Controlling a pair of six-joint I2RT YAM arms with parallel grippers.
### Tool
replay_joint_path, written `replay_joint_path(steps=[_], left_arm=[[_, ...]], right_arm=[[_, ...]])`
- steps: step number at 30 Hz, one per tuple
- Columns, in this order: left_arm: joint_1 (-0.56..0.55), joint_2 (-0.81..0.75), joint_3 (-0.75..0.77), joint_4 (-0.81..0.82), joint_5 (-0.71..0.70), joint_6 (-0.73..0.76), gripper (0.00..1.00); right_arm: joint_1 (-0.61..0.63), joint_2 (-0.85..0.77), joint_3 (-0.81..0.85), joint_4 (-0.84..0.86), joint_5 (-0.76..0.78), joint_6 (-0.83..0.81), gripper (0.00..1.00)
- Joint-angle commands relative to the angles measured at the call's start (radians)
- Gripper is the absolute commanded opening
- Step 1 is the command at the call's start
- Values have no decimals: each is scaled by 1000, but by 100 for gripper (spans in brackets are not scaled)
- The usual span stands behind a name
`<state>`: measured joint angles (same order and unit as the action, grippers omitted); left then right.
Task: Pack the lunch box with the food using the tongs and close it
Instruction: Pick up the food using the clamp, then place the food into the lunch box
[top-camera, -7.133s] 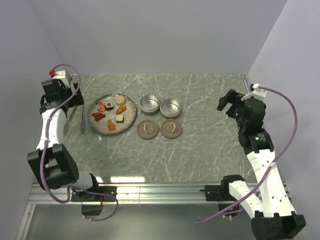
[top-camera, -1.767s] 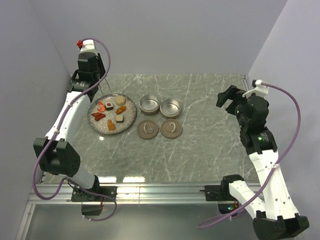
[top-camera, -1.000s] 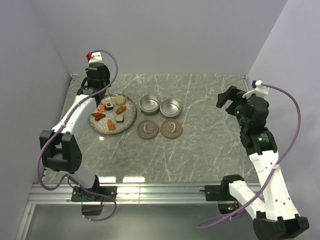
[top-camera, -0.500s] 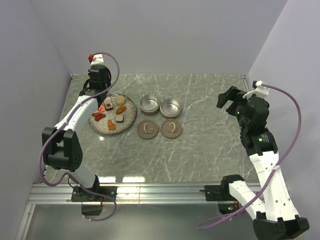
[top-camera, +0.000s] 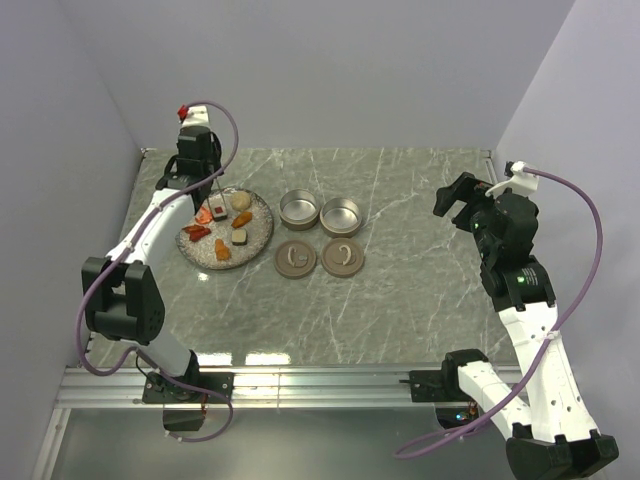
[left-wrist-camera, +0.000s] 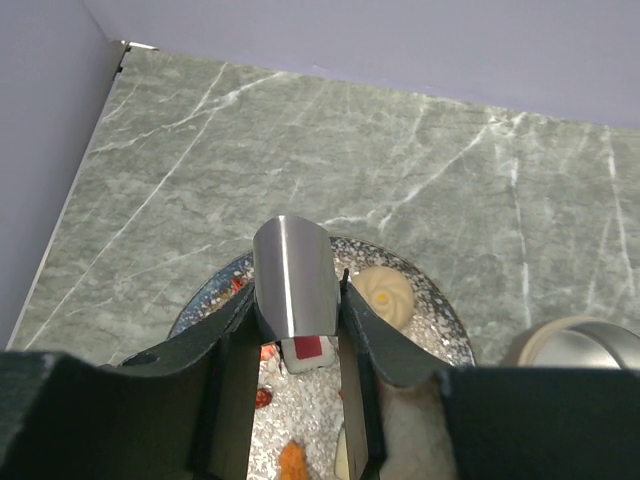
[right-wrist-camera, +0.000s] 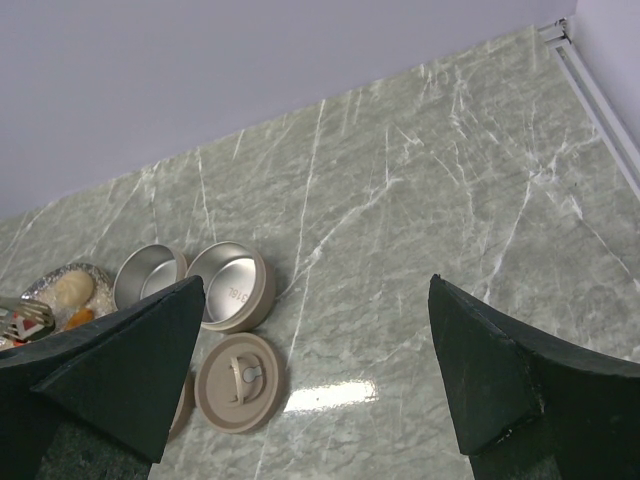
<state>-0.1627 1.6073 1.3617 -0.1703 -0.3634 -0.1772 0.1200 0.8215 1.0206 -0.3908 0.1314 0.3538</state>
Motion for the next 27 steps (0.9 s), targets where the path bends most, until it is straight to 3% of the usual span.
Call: replay_joint_path(steps=[1, 10, 19, 27], left_arm=[[-5, -76, 100, -17, 50, 2, 29], [-34, -54, 307, -144, 133, -22, 28], [-237, 69, 523, -215, 173, -51, 27], [-354, 174, 583, -210, 170, -74, 27]], right_arm=[[4, 1, 13, 10, 7, -4, 100], [3, 2, 18, 4, 8, -3, 100], [4, -8, 29, -17, 42, -21, 100], [3, -44, 29, -45, 68, -26, 100]])
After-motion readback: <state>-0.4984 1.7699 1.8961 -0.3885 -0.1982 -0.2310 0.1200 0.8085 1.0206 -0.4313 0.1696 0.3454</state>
